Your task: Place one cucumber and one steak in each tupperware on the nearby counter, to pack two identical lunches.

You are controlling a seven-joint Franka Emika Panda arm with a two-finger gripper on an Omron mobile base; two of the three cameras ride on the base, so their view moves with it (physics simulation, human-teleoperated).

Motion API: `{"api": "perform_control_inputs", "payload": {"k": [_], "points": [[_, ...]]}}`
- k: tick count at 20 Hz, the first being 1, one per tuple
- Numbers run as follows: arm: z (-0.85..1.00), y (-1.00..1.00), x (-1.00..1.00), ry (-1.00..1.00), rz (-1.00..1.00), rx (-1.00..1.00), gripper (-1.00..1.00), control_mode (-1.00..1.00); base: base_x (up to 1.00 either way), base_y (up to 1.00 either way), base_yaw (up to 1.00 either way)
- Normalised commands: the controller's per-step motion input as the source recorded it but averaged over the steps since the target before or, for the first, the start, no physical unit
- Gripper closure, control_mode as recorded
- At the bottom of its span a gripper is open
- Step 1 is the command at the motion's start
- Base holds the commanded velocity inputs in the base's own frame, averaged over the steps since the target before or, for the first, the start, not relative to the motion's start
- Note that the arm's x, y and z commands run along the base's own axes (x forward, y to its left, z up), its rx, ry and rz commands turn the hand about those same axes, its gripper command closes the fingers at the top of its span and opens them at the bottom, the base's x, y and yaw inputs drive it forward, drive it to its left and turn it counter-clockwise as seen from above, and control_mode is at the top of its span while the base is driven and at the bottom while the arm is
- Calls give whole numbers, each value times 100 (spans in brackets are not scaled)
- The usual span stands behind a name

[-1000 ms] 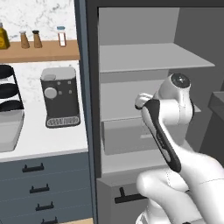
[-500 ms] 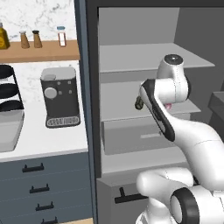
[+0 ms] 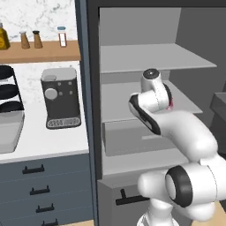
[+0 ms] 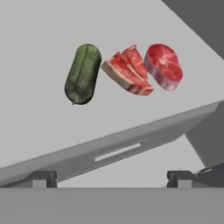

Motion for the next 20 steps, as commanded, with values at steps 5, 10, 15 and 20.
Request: {"api": "perform_control_inputs", "payload": {"k": [5, 10, 15, 20], "points": [[-6, 0, 70, -2, 2, 0, -100, -100, 0, 0, 0], [-15, -5, 40, 0, 4, 0, -100, -100, 0, 0, 0], [-31, -6, 17, 0, 4, 0, -100, -100, 0, 0, 0], [-12, -1, 20, 0, 2, 0, -100, -100, 0, 0, 0]]}}
